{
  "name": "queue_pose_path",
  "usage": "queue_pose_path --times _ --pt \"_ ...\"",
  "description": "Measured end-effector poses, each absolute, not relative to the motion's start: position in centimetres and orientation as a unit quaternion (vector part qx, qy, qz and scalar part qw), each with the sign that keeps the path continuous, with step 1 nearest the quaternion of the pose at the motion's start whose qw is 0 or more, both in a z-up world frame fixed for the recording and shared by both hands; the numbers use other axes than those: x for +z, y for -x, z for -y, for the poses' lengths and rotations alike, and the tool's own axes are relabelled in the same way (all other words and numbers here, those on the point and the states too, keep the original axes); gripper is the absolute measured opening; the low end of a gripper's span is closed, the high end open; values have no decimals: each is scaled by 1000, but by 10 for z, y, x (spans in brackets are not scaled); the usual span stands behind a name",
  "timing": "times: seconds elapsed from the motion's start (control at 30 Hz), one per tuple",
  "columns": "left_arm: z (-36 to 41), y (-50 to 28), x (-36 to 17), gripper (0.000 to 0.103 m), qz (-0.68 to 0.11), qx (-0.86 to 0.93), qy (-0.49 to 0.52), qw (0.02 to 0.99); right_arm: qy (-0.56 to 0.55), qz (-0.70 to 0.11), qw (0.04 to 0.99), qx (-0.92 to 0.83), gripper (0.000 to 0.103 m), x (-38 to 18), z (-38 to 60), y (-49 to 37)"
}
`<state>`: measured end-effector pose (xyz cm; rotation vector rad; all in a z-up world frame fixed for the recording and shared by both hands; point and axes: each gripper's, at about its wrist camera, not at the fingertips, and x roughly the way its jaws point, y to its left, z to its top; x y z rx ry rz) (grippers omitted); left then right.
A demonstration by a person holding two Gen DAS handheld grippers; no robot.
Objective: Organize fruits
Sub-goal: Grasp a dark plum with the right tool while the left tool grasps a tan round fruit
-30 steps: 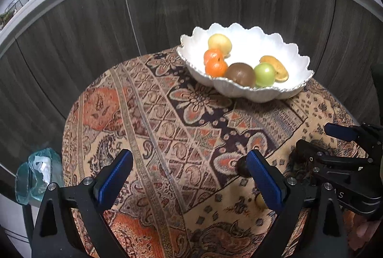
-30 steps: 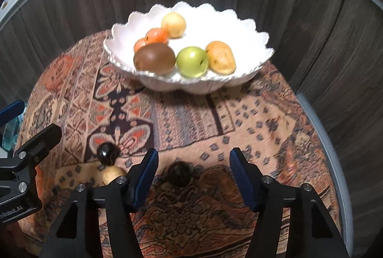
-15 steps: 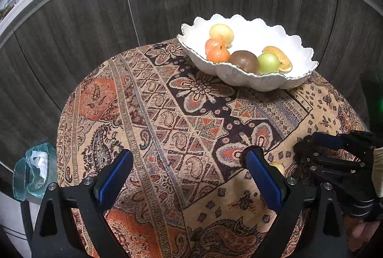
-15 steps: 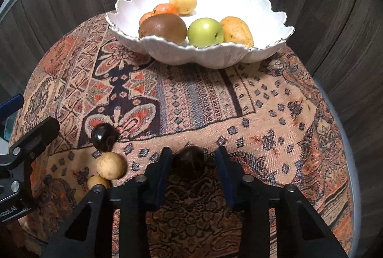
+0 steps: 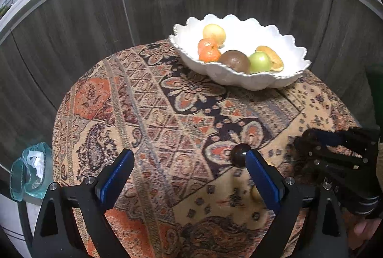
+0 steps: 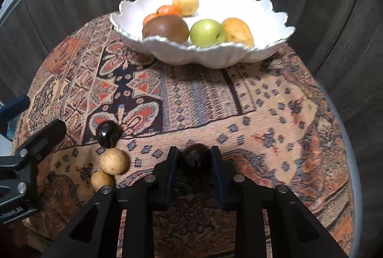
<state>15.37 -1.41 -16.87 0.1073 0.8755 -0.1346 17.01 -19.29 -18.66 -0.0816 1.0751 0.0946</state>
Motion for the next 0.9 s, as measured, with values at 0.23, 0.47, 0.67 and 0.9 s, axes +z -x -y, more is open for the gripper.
queue_pose_path --times 0.23,0.47,0.67,0.9 --pt "40 -150 -166 89 -427 -97 -49 898 36 -496 867 23 28 -164 215 -167" --pt "63 -149 -180 68 -448 -119 -50 885 30 -497 867 8 28 -160 237 -164" --pt "75 -152 -196 51 -471 -130 -46 871 22 -492 870 7 28 -159 243 -162" --pt "84 -152 -202 33 -477 -140 -52 866 15 -491 871 6 28 -160 245 -162"
